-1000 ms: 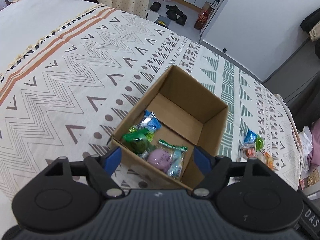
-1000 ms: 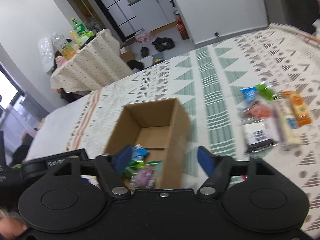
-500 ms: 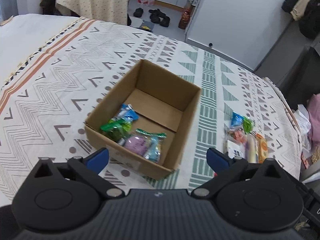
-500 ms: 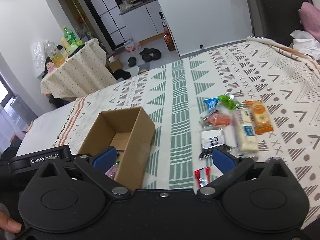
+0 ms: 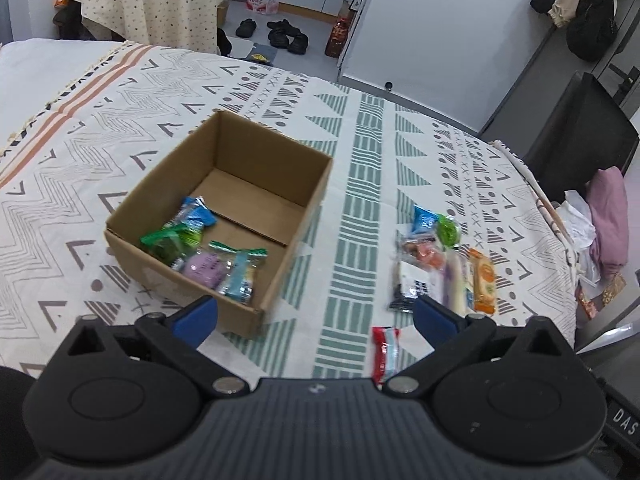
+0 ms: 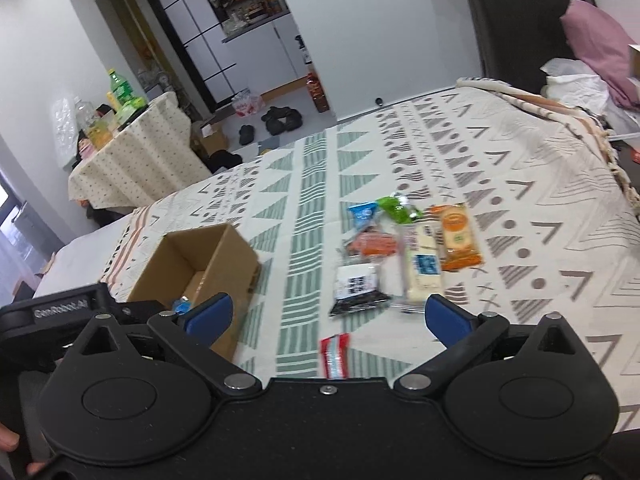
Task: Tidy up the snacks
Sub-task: 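Move the left tool to the red-wrapped bar and grasp it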
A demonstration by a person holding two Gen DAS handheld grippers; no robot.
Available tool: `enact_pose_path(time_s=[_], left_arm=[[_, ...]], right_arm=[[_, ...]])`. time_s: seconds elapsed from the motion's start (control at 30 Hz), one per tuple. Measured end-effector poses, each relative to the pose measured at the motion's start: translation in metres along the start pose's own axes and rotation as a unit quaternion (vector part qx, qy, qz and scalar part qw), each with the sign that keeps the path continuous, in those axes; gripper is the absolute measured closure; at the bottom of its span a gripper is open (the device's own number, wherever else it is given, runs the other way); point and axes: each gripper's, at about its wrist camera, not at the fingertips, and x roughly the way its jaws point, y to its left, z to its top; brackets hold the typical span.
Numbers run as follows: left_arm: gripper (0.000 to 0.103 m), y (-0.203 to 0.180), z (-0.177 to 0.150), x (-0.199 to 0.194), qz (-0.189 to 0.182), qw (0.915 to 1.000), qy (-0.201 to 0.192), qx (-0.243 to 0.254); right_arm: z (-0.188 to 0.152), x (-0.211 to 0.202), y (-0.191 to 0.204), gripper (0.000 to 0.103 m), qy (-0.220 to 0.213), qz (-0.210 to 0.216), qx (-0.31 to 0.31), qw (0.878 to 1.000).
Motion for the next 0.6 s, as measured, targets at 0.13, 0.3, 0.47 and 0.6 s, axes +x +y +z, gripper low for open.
enact_pose_path(time_s=[0.13, 0.3, 0.47, 0.6], left_arm=[[0.0, -0.012, -0.003, 0.001, -0.011, 0.9999, 0.007, -0.002], [0.0, -0.027, -0.009, 0.005, -0.001, 0.9999, 0.017, 0.0], [0.0, -0.04, -0.017, 0.011, 0.001, 0.9997, 0.024, 0.011], [0.0, -0.046, -0.022, 0.016, -0.001, 0.9996, 0.025, 0.011]], right_arm=[[0.0, -0.002, -0.013, 0.0, 0.003, 0.001, 0.003, 1.0], [-0.004, -0.005, -0.032, 0.0, 0.007, 0.007, 0.002, 1.0], [-0.009, -0.006, -0.051, 0.0, 0.01, 0.016, 0.004, 1.0], [-0.011, -0.006, -0.068, 0.0, 0.001, 0.034, 0.044, 0.998]])
